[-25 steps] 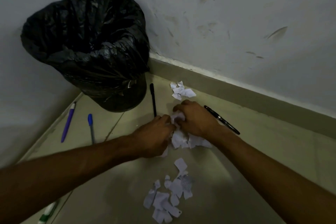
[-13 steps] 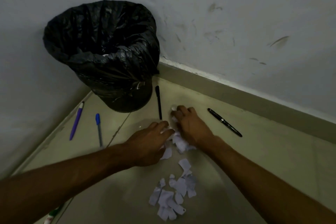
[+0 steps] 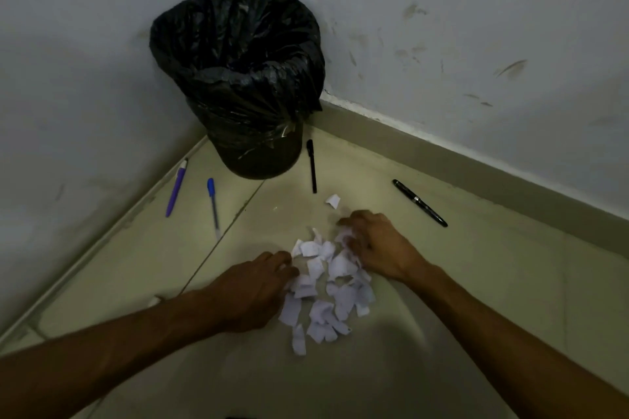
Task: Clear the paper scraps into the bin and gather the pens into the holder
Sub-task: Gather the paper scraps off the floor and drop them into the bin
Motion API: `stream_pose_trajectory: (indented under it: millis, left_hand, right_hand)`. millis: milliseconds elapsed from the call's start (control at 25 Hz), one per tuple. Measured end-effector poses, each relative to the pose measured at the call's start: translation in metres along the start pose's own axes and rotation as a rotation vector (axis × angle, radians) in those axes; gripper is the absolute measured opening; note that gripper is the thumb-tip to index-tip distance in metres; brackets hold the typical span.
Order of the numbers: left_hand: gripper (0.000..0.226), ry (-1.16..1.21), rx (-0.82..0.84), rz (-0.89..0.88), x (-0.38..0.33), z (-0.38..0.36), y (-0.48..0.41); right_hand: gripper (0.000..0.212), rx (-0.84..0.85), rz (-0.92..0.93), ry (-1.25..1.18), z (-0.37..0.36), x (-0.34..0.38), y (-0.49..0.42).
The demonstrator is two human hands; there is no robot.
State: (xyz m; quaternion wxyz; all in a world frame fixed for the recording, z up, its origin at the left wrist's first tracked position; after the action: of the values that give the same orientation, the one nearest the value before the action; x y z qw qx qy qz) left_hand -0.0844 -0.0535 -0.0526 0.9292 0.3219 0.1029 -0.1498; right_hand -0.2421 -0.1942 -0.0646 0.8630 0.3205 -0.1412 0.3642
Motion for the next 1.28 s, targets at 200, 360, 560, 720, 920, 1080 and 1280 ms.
stream_pose_trajectory:
  millis: [200,360,560,720,920,1080,1280]
  left_hand:
    - [0.091,0.184,-0.044,0.089,-0.001,-0.01,0.024]
    - [0.108,0.141,0.051,0.142,-0.026,-0.026,0.008]
    - [0.068,0.28,-0.149,0.208,-0.006,-0.009,0.004]
    - [0.065,0.278,-0.269,0.233,0.01,-0.004,0.014]
    - [0.06,0.308,-0.337,0.211,0.014,-0.005,0.021]
    - [0.08,0.33,-0.262,0.17,0.015,-0.016,0.017]
    - [0.116,0.325,-0.144,0.107,0.004,-0.012,-0.001]
  right_hand:
    - [0.073,0.066,-0.248,0.037,0.001,-0.01,0.032]
    - [0.062,-0.077,-0.238,-0.054,0.004,-0.01,0.047]
    - [0.051,-0.037,-0.448,-0.193,0.001,-0.036,0.063]
    - [0.04,-0.036,-0.253,-0.317,-0.014,-0.005,0.039]
    - [0.045,-0.213,-0.055,-0.064,0.046,0.011,-0.01]
    - [0.061,0.239,0.035,0.267,0.018,0.028,-0.046]
    - [0.08,0.336,-0.037,0.153,-0.021,0.036,0.02]
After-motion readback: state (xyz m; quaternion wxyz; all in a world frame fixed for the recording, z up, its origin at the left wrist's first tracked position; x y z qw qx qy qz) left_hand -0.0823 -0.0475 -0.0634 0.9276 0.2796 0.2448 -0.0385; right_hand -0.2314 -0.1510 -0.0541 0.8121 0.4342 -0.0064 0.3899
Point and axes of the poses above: each hand's wrist, its own y-axis away from the middle knuckle, its own z-axis out of the back of the hand, x = y × z, the point moved 7 cm from there along -y, towards the middle knuckle, and after that the axes turned 15 degrees about x, right-handed, at the moved point
